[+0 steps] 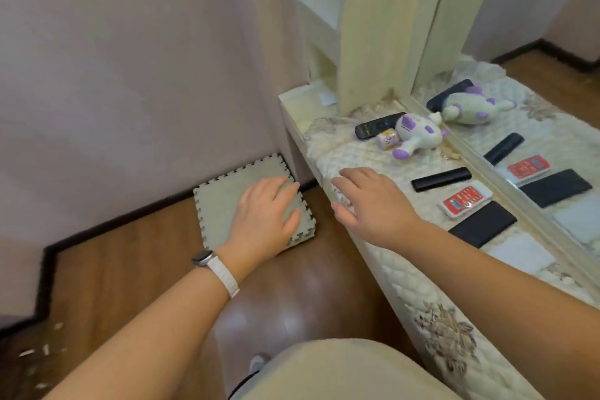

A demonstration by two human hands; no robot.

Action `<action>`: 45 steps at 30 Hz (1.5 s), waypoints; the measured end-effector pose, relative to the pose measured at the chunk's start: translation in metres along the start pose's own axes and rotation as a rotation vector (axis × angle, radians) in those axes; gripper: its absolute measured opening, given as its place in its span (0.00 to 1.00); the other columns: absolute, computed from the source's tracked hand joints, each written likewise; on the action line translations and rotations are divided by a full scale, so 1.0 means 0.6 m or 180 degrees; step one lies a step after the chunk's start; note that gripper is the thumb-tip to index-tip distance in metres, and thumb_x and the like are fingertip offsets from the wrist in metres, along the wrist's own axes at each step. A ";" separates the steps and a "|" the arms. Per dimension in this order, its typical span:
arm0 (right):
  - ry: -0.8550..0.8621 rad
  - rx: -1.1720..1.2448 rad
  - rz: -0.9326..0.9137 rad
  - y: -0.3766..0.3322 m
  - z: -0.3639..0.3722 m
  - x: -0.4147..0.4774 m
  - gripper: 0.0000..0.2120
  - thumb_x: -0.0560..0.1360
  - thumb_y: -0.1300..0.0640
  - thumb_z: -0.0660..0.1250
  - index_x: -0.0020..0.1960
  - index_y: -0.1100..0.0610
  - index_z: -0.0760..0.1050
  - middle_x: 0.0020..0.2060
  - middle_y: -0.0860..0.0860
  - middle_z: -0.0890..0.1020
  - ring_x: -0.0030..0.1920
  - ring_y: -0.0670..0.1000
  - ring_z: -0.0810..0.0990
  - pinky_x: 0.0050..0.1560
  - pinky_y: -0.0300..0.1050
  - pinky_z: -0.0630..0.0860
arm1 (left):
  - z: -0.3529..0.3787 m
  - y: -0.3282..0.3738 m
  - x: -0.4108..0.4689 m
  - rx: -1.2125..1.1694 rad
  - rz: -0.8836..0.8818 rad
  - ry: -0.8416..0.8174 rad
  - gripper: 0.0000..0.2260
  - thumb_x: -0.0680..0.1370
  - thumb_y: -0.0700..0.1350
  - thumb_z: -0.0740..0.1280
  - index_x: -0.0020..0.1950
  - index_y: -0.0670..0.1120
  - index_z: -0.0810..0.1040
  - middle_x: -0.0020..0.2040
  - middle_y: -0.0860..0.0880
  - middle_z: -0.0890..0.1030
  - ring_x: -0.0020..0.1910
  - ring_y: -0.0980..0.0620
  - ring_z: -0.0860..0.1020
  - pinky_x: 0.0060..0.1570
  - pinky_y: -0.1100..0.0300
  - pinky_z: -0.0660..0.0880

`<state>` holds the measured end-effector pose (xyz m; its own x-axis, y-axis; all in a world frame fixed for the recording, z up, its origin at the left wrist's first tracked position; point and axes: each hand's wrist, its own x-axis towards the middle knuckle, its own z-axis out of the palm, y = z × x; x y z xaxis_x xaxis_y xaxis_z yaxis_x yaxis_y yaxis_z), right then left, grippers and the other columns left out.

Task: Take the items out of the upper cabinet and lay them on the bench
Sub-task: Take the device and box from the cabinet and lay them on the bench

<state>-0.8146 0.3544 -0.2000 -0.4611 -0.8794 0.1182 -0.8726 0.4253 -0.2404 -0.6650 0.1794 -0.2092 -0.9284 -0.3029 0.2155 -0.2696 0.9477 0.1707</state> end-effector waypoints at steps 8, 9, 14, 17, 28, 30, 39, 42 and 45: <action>-0.0161 -0.0249 -0.0786 -0.276 0.063 0.156 0.24 0.76 0.43 0.57 0.63 0.56 0.75 0.60 0.54 0.78 0.60 0.57 0.75 0.55 0.54 0.75 | -0.090 -0.259 -0.147 0.0237 -0.0599 0.0367 0.19 0.75 0.51 0.66 0.63 0.45 0.78 0.63 0.43 0.79 0.63 0.41 0.76 0.61 0.45 0.72; -0.0167 -0.0293 -0.0865 -0.312 0.073 0.173 0.23 0.76 0.43 0.58 0.63 0.56 0.75 0.60 0.54 0.78 0.60 0.57 0.75 0.54 0.54 0.75 | -0.099 -0.292 -0.167 0.0238 -0.0696 0.0421 0.19 0.75 0.51 0.66 0.63 0.45 0.78 0.63 0.43 0.79 0.63 0.41 0.76 0.61 0.45 0.72; -0.0193 -0.0325 -0.1217 -0.480 0.124 0.247 0.23 0.75 0.43 0.58 0.62 0.56 0.75 0.59 0.54 0.79 0.60 0.58 0.76 0.54 0.54 0.76 | -0.142 -0.436 -0.279 0.0269 -0.1162 0.0663 0.19 0.75 0.51 0.65 0.63 0.45 0.79 0.63 0.44 0.79 0.63 0.42 0.75 0.62 0.46 0.70; -0.0183 -0.0316 -0.1410 -0.568 0.148 0.280 0.22 0.75 0.43 0.58 0.61 0.56 0.76 0.58 0.53 0.79 0.59 0.58 0.77 0.54 0.53 0.76 | -0.170 -0.505 -0.350 0.0215 -0.1504 0.0672 0.20 0.77 0.52 0.63 0.66 0.46 0.77 0.65 0.44 0.78 0.66 0.43 0.73 0.65 0.46 0.68; -0.0328 -0.0145 -0.2350 -0.807 0.225 0.385 0.24 0.76 0.42 0.56 0.64 0.55 0.76 0.61 0.54 0.79 0.62 0.57 0.75 0.60 0.52 0.72 | -0.215 -0.630 -0.536 0.0383 -0.2781 0.0625 0.21 0.78 0.55 0.61 0.69 0.50 0.74 0.68 0.48 0.75 0.69 0.46 0.71 0.68 0.49 0.65; -0.0369 -0.0052 -0.2541 -0.847 0.241 0.404 0.24 0.76 0.42 0.56 0.64 0.56 0.76 0.62 0.54 0.79 0.63 0.57 0.75 0.60 0.53 0.72 | -0.221 -0.650 -0.555 0.0469 -0.2946 0.0597 0.21 0.78 0.54 0.62 0.69 0.50 0.74 0.68 0.48 0.75 0.69 0.47 0.70 0.68 0.49 0.64; -0.0377 0.0208 -0.3327 -1.009 0.313 0.544 0.24 0.77 0.42 0.57 0.64 0.56 0.76 0.61 0.55 0.79 0.62 0.58 0.76 0.59 0.52 0.73 | -0.267 -0.783 -0.577 0.0912 -0.3618 0.0388 0.20 0.79 0.56 0.61 0.69 0.51 0.74 0.68 0.47 0.76 0.69 0.46 0.71 0.69 0.46 0.64; -0.0432 0.0318 -0.3496 -1.058 0.319 0.610 0.24 0.77 0.42 0.57 0.65 0.55 0.76 0.62 0.54 0.79 0.64 0.58 0.75 0.61 0.53 0.72 | -0.289 -0.839 -0.566 0.1002 -0.3828 0.0300 0.21 0.79 0.58 0.58 0.70 0.52 0.73 0.69 0.49 0.75 0.70 0.47 0.70 0.70 0.48 0.61; -0.0357 0.0439 -0.3608 -1.106 0.325 0.674 0.24 0.77 0.42 0.57 0.64 0.56 0.76 0.62 0.55 0.79 0.63 0.58 0.75 0.61 0.53 0.72 | -0.315 -0.893 -0.552 0.1143 -0.3863 0.0286 0.22 0.79 0.58 0.57 0.69 0.51 0.75 0.68 0.48 0.76 0.69 0.47 0.71 0.69 0.48 0.63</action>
<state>-0.3904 -0.3253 -0.1807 0.6017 -0.7589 0.2493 -0.7488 -0.6445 -0.1548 -0.1648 -0.2474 -0.1902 -0.0201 -0.9851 0.1705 -0.9989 0.0269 0.0372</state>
